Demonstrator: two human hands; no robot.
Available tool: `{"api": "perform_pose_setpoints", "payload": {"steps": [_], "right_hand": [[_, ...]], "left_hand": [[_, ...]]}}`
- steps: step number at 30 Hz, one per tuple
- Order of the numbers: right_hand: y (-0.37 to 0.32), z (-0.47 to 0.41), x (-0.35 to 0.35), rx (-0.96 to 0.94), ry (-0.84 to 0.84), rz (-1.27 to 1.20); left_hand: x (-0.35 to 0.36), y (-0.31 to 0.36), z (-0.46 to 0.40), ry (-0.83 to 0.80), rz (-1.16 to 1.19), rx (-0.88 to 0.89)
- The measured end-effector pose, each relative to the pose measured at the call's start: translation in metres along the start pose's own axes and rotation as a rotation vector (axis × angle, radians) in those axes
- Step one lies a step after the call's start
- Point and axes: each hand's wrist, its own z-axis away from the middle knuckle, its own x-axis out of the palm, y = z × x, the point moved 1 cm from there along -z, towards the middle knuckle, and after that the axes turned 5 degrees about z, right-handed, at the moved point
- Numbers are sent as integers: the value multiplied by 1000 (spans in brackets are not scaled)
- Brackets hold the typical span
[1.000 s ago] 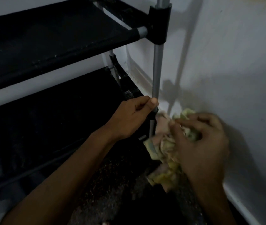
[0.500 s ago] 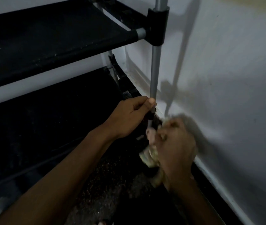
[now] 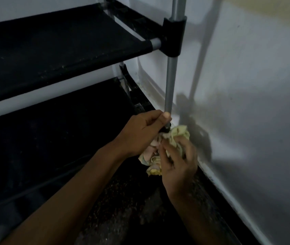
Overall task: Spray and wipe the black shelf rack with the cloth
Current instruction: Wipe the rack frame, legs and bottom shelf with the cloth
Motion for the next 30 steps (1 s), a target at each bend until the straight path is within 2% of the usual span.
{"api": "perform_pose_setpoints", "payload": {"steps": [4,9,13,17,19,22,25,28,30], "right_hand": [[33,48,16,68,-333,168],[30,47,19,58,-644,390],[23,44,20,101,-785,542],[25,53,26,322,-899,593],[22,47,26,286,-897,640],[13,32,24,318,-1109,614],[8,14,30,335,-1204,659],[14,-6,31,460,-1388,655],[18,-8,24,546,-1405,562]], "left_hand": [[1,-3,1,-5,17,-9],[1,-1,0,-2,-17,-40],[0,0,-2,-3,-37,-51],[0,0,-2,2,-39,-30],[0,0,-2,-4,-45,-19],[0,-1,-2,-1,-33,-18],[1,-3,-2,4,2,-15],[1,-6,-2,5,7,-11],[1,-6,-2,4,-6,-14]]}}
